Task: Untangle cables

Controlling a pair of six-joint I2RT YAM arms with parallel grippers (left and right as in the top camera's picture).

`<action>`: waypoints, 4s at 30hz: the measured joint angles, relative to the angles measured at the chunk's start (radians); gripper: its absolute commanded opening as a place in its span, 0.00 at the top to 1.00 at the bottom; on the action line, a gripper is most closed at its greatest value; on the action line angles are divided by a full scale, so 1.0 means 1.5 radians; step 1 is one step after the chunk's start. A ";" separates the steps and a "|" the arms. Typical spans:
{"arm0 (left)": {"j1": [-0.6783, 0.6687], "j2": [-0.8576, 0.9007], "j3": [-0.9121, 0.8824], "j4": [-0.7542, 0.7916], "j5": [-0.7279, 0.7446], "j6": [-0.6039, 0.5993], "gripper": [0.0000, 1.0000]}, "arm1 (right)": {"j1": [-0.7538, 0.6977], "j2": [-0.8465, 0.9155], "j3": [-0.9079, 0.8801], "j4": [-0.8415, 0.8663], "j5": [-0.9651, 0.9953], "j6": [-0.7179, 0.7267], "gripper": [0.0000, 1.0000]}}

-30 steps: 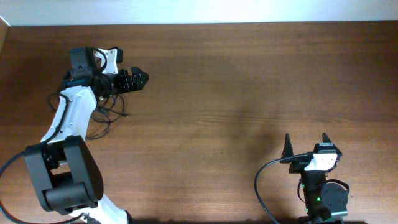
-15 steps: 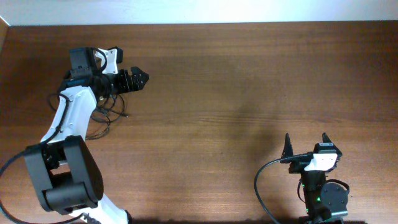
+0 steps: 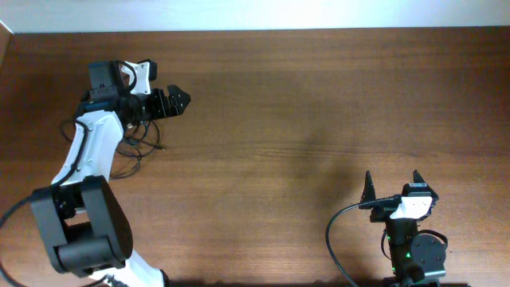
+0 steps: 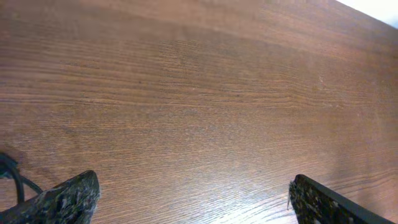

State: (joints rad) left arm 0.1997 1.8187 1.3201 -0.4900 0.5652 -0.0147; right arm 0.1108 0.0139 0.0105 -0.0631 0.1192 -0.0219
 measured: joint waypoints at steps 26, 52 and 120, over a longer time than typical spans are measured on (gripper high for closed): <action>-0.098 -0.282 -0.638 0.621 -0.184 0.014 0.01 | -0.001 -0.001 0.000 0.000 0.000 0.000 0.02; -0.098 -0.627 -0.867 0.397 -0.241 0.022 0.01 | -0.001 -0.001 0.000 0.000 0.000 0.000 0.02; -0.121 -1.202 -0.872 0.274 -0.405 0.054 0.01 | -0.001 -0.002 0.000 0.000 0.001 0.000 0.02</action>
State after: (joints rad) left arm 0.0189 0.0162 0.0120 -0.0788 -0.0425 0.0662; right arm 0.1101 0.0113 0.0105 -0.0628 0.1200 -0.0219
